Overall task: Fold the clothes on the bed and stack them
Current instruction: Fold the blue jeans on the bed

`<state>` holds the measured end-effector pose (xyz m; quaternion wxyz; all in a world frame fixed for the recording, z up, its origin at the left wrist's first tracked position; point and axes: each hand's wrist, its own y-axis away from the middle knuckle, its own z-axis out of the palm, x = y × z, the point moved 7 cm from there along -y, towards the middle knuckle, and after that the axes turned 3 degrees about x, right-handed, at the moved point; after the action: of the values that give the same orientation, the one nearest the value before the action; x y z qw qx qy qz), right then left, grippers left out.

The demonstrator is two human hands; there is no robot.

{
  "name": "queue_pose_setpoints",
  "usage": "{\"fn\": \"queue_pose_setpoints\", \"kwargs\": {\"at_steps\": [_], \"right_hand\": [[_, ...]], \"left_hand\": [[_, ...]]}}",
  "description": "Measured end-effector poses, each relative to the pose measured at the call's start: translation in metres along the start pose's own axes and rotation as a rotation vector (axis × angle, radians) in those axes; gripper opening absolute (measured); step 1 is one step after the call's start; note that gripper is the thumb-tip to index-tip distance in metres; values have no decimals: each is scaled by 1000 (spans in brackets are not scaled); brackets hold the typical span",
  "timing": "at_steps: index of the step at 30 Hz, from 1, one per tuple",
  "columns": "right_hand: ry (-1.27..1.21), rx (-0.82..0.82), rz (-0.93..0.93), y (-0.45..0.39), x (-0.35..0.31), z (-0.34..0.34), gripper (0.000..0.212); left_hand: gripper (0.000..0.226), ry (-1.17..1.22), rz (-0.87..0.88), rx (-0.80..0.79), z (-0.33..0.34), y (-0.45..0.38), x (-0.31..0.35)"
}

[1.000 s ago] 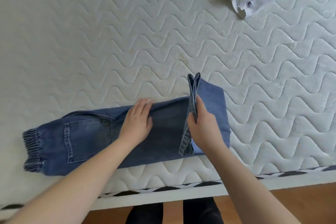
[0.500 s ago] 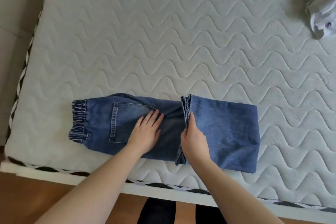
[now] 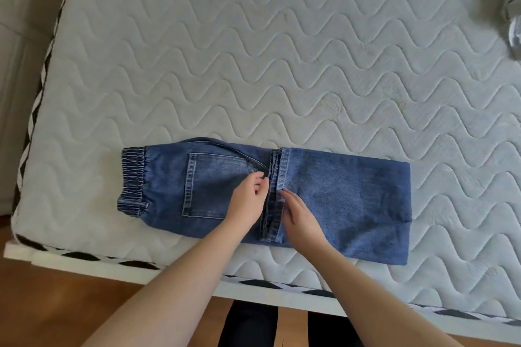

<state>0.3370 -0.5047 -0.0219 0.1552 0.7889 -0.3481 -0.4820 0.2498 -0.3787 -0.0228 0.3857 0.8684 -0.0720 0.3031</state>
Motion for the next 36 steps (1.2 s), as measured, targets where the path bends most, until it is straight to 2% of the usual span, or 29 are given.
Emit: {"fn": "queue_pose_setpoints", "kwargs": {"at_steps": [3,5,6,8,10,12,14,15,19,21,24,26,29,32,36], "right_hand": [[240,112,40,9,16,-17,34],[421,84,62,16,24,-17,32],[488,31,50,20,25,-12,35],[561,-87,11,26,25,2,57],[649,-118,-41,27,25,13,68],[695,-93,-83,22,25,16,47],[667,-88,-146,19,23,19,23],[629,-96,-181,21,20,20,19],[434,27,-334,36,9,19,19],[421,-49,-341,42,14,26,18],[431,-162,-334,47,27,36,32],[409,-165,-349,50,28,33,40],[355,-148,-334,54,33,23,46],[350,-36,-259,54,46,4,48],[330,0,-194,53,62,-7,52]], "left_hand": [[43,-230,-79,21,1,-6,0],[42,-350,-122,5,5,-5,-2],[42,-367,-124,-15,9,-3,-3],[41,-383,-112,-66,18,3,-7],[37,-404,-121,-106,26,10,-16],[34,-370,-160,-107,27,17,-27],[30,-292,-174,-66,24,21,-33],[27,-260,-166,-37,21,23,-34],[10,-191,-80,118,10,33,-29],[11,-198,-4,220,5,40,-21],[25,-236,63,113,19,43,-11],[32,-289,20,45,28,42,-9],[43,-376,-78,61,32,38,-8],[34,-326,-172,47,37,36,-12],[28,-313,-150,50,39,40,-14]]}}
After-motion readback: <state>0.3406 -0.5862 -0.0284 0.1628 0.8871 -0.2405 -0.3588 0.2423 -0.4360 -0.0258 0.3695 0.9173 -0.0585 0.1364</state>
